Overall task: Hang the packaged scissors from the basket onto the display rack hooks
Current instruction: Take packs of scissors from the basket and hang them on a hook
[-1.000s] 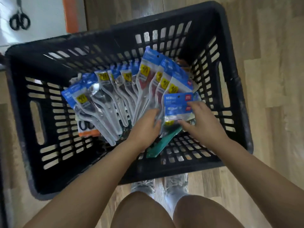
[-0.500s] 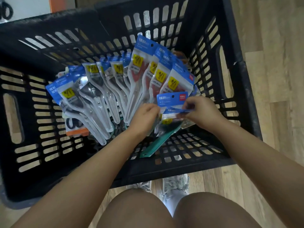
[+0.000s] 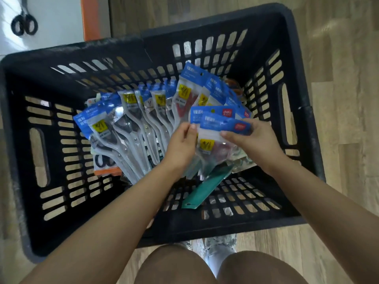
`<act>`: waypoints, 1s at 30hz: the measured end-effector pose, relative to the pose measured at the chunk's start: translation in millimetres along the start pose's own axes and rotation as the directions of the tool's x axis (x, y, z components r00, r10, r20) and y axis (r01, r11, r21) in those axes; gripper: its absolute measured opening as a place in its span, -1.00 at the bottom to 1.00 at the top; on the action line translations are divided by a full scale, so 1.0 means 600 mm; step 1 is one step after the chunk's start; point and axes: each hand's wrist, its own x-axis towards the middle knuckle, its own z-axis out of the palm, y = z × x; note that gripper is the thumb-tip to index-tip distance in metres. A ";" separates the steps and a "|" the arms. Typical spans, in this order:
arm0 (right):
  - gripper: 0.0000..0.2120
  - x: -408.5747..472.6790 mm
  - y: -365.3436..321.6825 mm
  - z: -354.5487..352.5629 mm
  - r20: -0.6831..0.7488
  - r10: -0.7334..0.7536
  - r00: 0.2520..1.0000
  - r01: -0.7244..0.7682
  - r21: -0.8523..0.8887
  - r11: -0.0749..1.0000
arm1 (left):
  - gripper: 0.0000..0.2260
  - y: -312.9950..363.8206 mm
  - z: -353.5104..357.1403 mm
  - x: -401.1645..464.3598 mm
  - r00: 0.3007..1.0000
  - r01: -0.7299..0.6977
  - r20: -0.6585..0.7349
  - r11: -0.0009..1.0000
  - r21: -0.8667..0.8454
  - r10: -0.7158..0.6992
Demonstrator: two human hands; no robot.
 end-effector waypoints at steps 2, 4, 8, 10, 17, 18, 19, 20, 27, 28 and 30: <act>-0.86 0.017 -0.029 0.010 -0.022 -0.008 1.000 0.011 0.126 0.992 | -0.80 0.025 -0.018 0.021 0.999 0.016 -0.041 0.996 -0.090 -0.019; -0.86 0.040 -0.050 0.019 -0.053 0.035 0.998 -0.023 0.216 0.976 | -0.80 0.040 -0.039 0.042 0.997 0.026 -0.068 0.994 -0.105 -0.033; -0.79 0.085 -0.057 0.033 -0.107 0.120 0.987 -0.087 0.273 0.958 | -0.79 0.047 -0.074 0.074 0.991 0.100 -0.082 0.989 -0.108 -0.109; -0.73 0.096 -0.049 0.039 -0.088 0.161 0.983 -0.132 0.270 0.954 | -0.85 0.043 -0.082 0.083 0.986 0.147 -0.063 0.979 -0.141 -0.157; -0.66 0.094 -0.032 0.043 0.001 0.155 0.988 -0.155 0.074 0.985 | -0.91 0.011 -0.090 0.079 0.968 0.248 -0.004 0.953 -0.174 -0.253; -0.69 0.094 -0.031 0.045 0.000 0.145 0.989 -0.145 0.035 0.989 | -0.91 0.008 -0.090 0.077 0.966 0.253 -0.006 0.953 -0.169 -0.258; -0.73 0.094 -0.031 0.047 0.000 0.136 0.991 -0.136 0.010 0.991 | -0.90 0.006 -0.090 0.076 0.967 0.250 -0.005 0.953 -0.168 -0.255; -0.76 0.093 -0.032 0.049 0.001 0.130 0.991 -0.130 -0.006 0.991 | -0.90 0.007 -0.090 0.074 0.969 0.245 0.005 0.954 -0.172 -0.248; -0.67 0.059 -0.055 0.044 0.020 0.142 0.990 -0.142 -0.022 0.990 | -0.93 0.040 -0.091 0.045 0.973 0.224 0.009 0.943 -0.247 -0.229; -0.69 0.051 -0.065 0.043 0.018 0.136 0.991 -0.136 -0.020 0.991 | -0.93 0.048 -0.094 0.037 0.975 0.216 0.003 0.942 -0.255 -0.223; -0.76 0.032 -0.093 0.038 0.026 0.123 0.992 -0.123 0.009 0.992 | -0.93 0.067 -0.103 0.017 0.977 0.202 -0.002 0.941 -0.273 -0.211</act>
